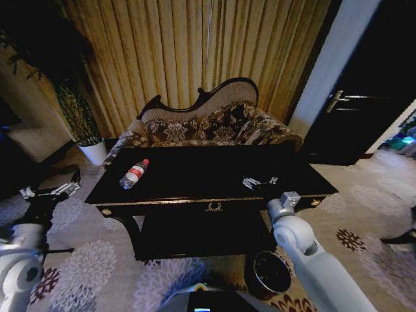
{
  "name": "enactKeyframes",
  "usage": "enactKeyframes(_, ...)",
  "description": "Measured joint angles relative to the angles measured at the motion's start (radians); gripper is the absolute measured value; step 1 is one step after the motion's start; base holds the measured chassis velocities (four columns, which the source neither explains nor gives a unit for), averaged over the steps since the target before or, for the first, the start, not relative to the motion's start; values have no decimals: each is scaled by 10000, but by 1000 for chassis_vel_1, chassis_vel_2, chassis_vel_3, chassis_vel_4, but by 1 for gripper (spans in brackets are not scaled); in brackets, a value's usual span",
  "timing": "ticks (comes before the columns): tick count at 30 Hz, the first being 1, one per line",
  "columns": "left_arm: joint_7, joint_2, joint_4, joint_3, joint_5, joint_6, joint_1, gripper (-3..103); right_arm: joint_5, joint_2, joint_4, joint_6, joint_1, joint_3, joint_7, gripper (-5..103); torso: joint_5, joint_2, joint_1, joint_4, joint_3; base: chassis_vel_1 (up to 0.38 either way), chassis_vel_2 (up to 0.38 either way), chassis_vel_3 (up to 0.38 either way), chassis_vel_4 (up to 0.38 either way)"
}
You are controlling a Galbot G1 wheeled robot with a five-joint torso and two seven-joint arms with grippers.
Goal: Move to the front of the table and place the trash on the table into the trash bin.
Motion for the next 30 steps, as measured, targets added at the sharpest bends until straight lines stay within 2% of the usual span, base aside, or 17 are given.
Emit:
enactKeyframes(3,-196,305,-3,65,-153,275,-107,100,350,-260,17,-2,36,-21,214,100,-3,1,-4,0,-2,0,0,0,0)
enactKeyframes(5,-494,671,54,150,-354,688,-340,100,838,-598,20,27,121,-10,654,100,2,4,-7,-2,-3,0,0,0,0)
enactKeyframes(6,-494,671,54,150,-354,688,-340,100,838,-598,20,27,121,-10,654,100,2,4,-7,-2,-3,0,0,0,0)
enactKeyframes(9,-672,1104,262,177,-544,1078,-507,100,1406,-1218,168,86,282,-104,1157,100,1,2,-5,-2,-2,0,0,0,0)
enactKeyframes(15,-782,1361,496,459,-696,1574,-773,100,1847,-1715,431,99,516,-292,1442,100,-2,3,-4,5,-1,0,0,0,0)
enactKeyframes(16,-826,1436,635,664,-694,1658,-950,100,1862,-1747,453,117,532,-304,1453,100,-3,2,-4,4,-2,0,0,0,0)
enactKeyframes(17,-899,1687,1012,1269,-679,1848,-1560,100,1853,-1724,467,251,420,-234,1513,100,1,3,-4,-3,-2,0,0,0,0)
enactKeyframes(26,-1067,2204,1804,2680,-515,2080,-2906,100,1900,-1917,325,399,337,19,1585,100,0,2,-4,0,-1,0,0,0,0)
enactKeyframes(30,-1113,2438,1983,3438,-596,2501,-3540,100,1947,-1954,268,412,442,-60,1630,100,0,1,-3,0,0,0,0,0,0)
